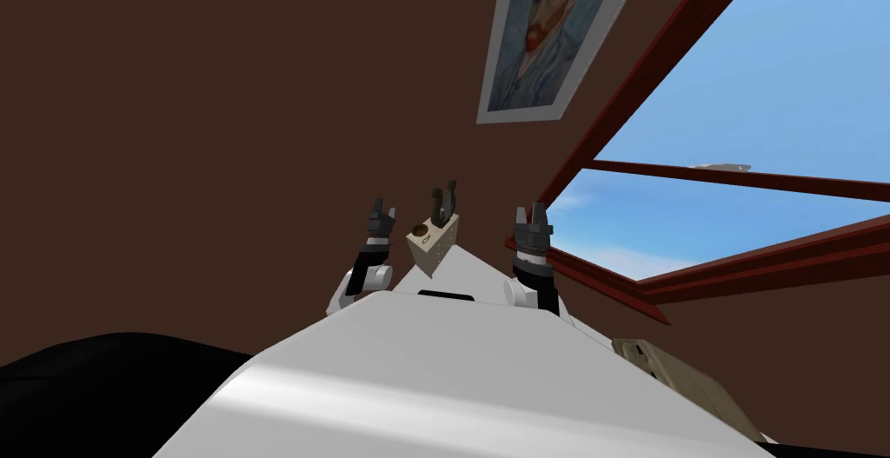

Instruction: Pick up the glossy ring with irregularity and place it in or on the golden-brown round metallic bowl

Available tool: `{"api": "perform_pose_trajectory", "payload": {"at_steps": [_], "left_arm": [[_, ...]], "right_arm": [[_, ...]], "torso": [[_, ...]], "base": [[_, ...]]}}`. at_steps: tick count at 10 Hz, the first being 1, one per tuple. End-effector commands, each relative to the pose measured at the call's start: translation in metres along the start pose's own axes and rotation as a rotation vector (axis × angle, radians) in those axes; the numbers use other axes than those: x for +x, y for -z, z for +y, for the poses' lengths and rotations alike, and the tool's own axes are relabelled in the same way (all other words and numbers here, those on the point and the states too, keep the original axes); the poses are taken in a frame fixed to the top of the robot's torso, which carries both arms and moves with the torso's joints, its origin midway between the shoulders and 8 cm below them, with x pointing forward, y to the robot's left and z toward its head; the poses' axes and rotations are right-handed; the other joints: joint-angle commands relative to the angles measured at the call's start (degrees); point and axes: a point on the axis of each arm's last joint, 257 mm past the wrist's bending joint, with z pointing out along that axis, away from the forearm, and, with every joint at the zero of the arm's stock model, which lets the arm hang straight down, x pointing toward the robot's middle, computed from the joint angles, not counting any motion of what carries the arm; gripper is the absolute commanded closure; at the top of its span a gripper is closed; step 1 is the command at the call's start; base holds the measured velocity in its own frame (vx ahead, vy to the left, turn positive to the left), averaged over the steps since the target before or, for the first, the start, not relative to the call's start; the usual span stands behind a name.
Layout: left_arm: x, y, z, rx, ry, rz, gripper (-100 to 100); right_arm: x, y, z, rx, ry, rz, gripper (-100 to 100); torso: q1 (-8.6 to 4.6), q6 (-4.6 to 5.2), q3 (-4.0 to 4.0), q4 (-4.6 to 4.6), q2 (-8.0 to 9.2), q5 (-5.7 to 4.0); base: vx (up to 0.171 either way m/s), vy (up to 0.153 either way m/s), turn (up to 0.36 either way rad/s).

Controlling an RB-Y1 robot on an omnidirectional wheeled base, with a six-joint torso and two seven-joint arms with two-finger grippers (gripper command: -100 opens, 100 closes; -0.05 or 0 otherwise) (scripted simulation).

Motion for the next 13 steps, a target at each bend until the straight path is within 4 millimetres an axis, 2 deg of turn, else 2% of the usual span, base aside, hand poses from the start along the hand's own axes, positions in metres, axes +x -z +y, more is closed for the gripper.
{"api": "perform_pose_trajectory", "payload": {"at_steps": [1, 2, 6, 13], "left_arm": [[0.000, 0.000, 0.018, -0.027, 0.024, 0.007, -100], [0.000, 0.001, 0.022, -0.037, 0.024, 0.006, -100], [-0.005, 0.004, 0.067, -0.107, 0.077, 0.004, -100], [-0.016, 0.017, 0.129, -0.220, 0.131, -0.020, -100]], "right_arm": [[0.000, 0.000, 0.000, 0.000, 0.000, 0.000, 0], [0.000, 0.000, 0.000, 0.000, 0.000, 0.000, 0], [0.000, 0.000, 0.000, 0.000, 0.000, 0.000, 0], [0.000, 0.000, 0.000, 0.000, 0.000, 0.000, 0]], "torso": [[0.00, 0.00, 0.00, 0.00, 0.00, 0.00], [-0.06, 0.00, -0.01, 0.00, -0.02, -0.01], [-0.04, 0.00, 0.00, 0.00, -0.01, -0.02], [-0.03, 0.00, 0.00, 0.00, 0.00, -0.01]], "base": [[0.025, -0.058, 0.043], [0.014, -0.042, 0.016], [0.016, -0.049, 0.026], [0.019, -0.041, 0.019]]}}
